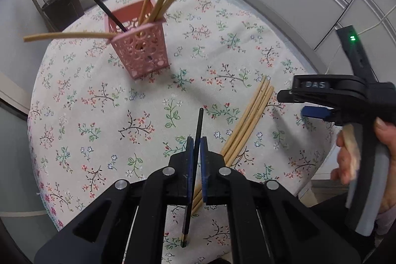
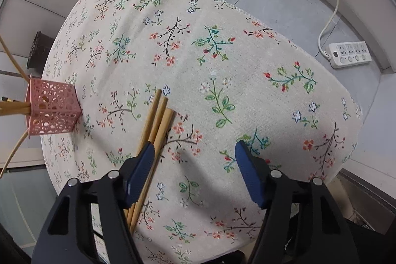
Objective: Organize utensils
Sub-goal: 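Grasp the black chopstick with the left tool and lift it upright, then grasp a bamboo chopstick with the right tool while the left tool holds the black one, then carry both held chopsticks up toward the pink basket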
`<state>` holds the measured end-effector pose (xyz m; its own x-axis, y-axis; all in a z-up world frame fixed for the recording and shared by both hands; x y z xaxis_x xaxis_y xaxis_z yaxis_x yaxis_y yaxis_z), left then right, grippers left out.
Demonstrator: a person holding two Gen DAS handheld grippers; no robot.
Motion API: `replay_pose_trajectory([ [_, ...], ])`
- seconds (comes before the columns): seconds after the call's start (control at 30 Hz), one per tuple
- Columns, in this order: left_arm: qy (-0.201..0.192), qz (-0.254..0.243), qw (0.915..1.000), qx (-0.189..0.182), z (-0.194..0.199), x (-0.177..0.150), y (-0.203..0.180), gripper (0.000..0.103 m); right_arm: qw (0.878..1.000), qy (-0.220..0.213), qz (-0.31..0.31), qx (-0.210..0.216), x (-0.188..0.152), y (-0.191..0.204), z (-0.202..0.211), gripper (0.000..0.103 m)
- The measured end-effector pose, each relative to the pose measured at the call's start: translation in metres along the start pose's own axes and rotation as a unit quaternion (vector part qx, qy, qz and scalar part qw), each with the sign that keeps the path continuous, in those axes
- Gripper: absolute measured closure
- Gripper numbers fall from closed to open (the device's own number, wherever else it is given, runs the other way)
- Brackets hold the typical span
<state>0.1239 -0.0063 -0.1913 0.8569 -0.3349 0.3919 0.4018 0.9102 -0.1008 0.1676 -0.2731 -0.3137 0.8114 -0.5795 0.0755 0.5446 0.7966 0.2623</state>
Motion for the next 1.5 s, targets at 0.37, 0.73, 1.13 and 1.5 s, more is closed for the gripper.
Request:
replay_pose_trajectory([
  [0.37, -0.017, -0.002, 0.9998, -0.002, 0.013, 0.005, -0.001, 0.098, 1.0, 0.004, -0.028, -0.01, 0.019, 0.009, -0.016, 0.047],
  [0.73, 0.016, 0.018, 0.9997, -0.001, -0.008, -0.001, 0.012, 0.097, 0.996, -0.017, 0.018, -0.086, 0.016, 0.018, -0.017, 0.069],
  [1.13, 0.072, 0.046, 0.9961, -0.022, -0.077, 0.008, 0.008, 0.096, 0.999, -0.031, 0.015, -0.029, 0.022, 0.005, -0.005, 0.095],
  [1.5, 0.084, 0.076, 0.9927, -0.041, -0.097, 0.006, 0.016, 0.095, 0.995, -0.071, 0.047, 0.044, 0.021, 0.019, 0.03, 0.095],
])
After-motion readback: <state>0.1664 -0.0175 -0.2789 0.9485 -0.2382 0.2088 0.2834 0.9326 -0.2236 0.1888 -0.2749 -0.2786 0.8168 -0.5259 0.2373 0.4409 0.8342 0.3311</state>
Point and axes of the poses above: each gripper's, at about its wrist camera, not at the fingertips, and z roughly against the way its jaws point, y to its left, x to its top, the point moved 5 cm from there along -z, roughly the way its jaws point, and after that the axes turned 4 degrees about -x, right-handed, at the moved point
